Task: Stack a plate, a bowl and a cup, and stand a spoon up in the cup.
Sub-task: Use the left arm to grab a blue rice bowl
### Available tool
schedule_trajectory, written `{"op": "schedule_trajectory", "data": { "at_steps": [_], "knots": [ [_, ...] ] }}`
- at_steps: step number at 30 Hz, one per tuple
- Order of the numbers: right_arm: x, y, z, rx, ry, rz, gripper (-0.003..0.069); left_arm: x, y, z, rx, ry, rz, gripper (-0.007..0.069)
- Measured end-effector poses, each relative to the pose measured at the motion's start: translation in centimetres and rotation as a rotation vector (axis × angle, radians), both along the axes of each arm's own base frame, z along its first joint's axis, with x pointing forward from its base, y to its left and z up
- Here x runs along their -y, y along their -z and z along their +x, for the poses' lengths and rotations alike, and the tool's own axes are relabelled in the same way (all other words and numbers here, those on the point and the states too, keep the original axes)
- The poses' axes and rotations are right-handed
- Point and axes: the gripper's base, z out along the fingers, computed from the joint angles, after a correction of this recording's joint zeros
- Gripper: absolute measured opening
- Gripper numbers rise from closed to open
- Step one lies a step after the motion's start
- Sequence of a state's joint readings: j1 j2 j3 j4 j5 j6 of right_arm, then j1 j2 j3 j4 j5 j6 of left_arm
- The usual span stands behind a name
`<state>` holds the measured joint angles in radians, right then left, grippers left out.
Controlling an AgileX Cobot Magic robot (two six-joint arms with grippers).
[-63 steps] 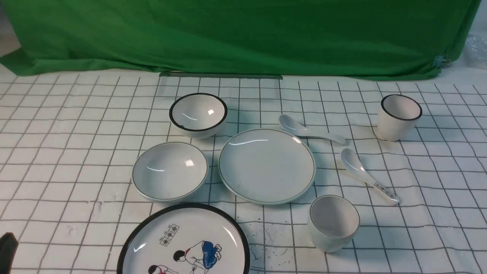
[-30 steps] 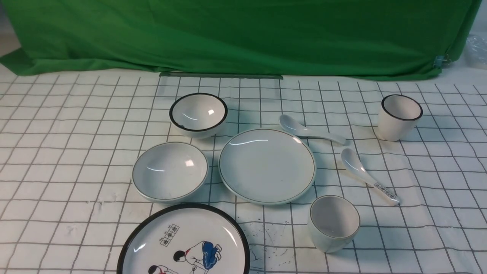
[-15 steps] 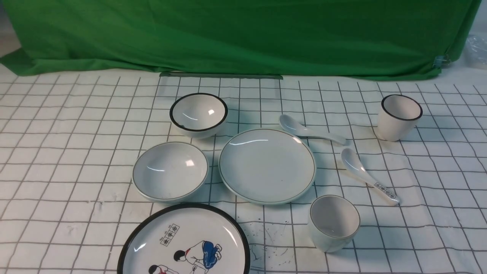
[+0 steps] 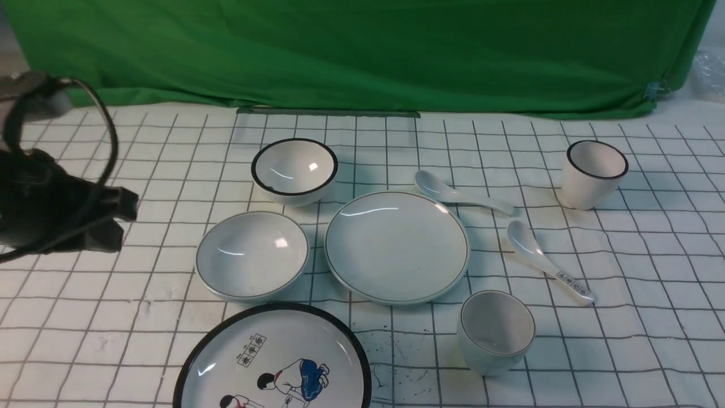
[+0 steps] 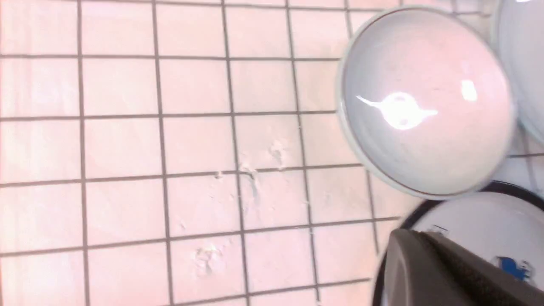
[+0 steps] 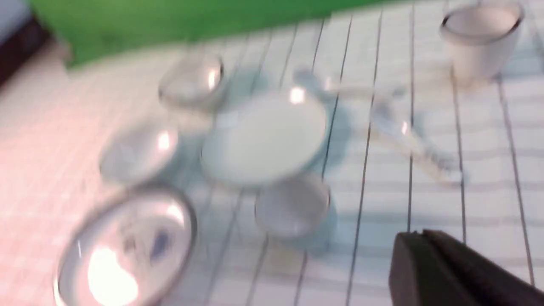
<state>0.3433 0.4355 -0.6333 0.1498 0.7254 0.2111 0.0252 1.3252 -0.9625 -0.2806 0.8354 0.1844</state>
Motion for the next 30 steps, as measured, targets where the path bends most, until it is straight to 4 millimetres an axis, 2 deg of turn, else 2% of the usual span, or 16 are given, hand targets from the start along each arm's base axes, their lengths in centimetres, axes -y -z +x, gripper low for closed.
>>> {"op": "schedule_trajectory", "data": {
  "at_steps": [2,4,6,8,9,10,13,19,22,24,27,29,30],
  "knots": [
    [-0.8,-0.3,1.5,-0.116,-0.070,-0.107,0.0027,0.0,1.4,2.0,-0.036,0.009,0.016,-0.0001],
    [-1.2,-0.2,2.3,-0.152,-0.091,-0.146,0.0027,0.1,1.5,2.8,-0.042,0.011,0.019,-0.0001],
    [-2.2,0.4,4.3,-0.241,-0.123,-0.208,0.0027,0.4,1.4,5.1,-0.026,0.017,0.022,0.0000],
    [-2.7,1.0,5.4,-0.288,-0.132,-0.230,0.0027,0.8,1.8,6.9,-0.004,0.032,0.044,0.0015],
    [-2.7,1.0,5.5,-0.292,-0.132,-0.234,0.0027,0.8,1.6,7.0,0.004,0.034,0.048,0.0017],
    [-3.0,1.5,6.1,-0.322,-0.135,-0.246,0.0027,1.2,2.2,8.2,0.019,0.045,0.070,0.0046],
    [-3.4,2.1,7.0,-0.355,-0.135,-0.261,0.0029,2.0,3.9,9.4,0.000,0.058,0.076,0.0155],
    [-3.7,2.1,7.7,-0.316,-0.127,-0.247,0.0032,4.5,7.2,10.6,-0.049,0.111,0.077,0.0446],
    [-3.8,2.0,8.0,-0.286,-0.123,-0.236,0.0036,5.2,8.6,10.9,-0.079,0.111,0.070,0.0534],
    [-3.8,1.9,8.1,-0.268,-0.120,-0.229,0.0037,5.3,9.4,11.0,-0.102,0.090,0.059,0.0552],
    [-3.9,1.7,8.3,-0.245,-0.116,-0.220,0.0037,5.3,10.6,11.2,-0.139,0.062,0.049,0.0540],
    [-3.9,1.7,8.3,-0.237,-0.115,-0.216,0.0037,5.3,10.9,11.3,-0.150,0.056,0.047,0.0512],
    [-3.9,1.6,8.3,-0.233,-0.114,-0.215,0.0037,5.3,11.3,11.3,-0.163,0.048,0.045,0.0461]
  ]
}}
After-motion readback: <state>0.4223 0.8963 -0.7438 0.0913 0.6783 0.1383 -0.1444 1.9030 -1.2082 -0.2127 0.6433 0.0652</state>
